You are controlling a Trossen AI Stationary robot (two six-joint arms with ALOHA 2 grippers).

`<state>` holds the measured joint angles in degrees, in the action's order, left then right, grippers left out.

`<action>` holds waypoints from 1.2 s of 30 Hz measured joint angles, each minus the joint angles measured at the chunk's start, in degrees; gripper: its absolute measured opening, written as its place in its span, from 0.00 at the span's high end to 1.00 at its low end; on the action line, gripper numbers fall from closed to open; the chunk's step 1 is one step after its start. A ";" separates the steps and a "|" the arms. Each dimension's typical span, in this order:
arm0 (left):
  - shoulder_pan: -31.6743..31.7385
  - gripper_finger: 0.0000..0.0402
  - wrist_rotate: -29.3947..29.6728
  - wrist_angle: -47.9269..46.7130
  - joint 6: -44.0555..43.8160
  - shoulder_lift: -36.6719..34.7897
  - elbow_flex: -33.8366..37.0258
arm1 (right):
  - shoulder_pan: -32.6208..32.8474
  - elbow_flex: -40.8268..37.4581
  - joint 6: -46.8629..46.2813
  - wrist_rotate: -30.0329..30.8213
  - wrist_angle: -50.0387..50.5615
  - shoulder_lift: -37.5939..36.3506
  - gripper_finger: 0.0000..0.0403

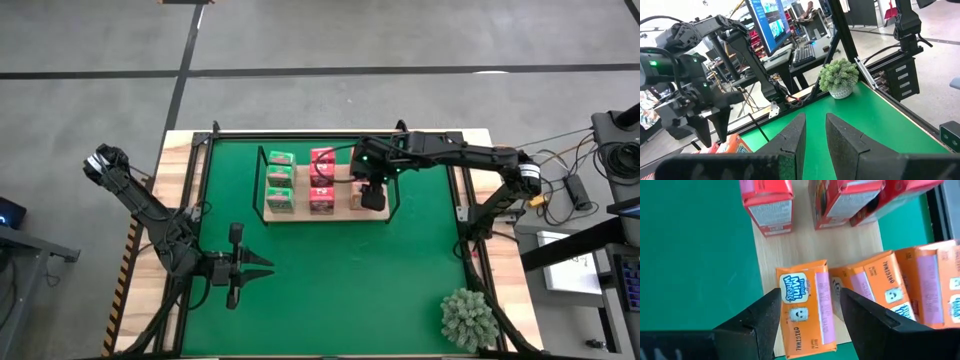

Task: Stack cereal on shelf
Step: Adjust the orange cereal boxes on the shelf

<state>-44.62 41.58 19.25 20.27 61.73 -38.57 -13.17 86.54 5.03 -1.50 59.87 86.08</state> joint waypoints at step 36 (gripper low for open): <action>0.00 0.86 0.00 -0.57 0.02 0.02 0.02 | -8.09 -2.88 -3.75 8.95 -0.48 0.28 0.97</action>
<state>-44.62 41.58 18.68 20.29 61.75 -38.54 -21.26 83.66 1.29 7.45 59.39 86.37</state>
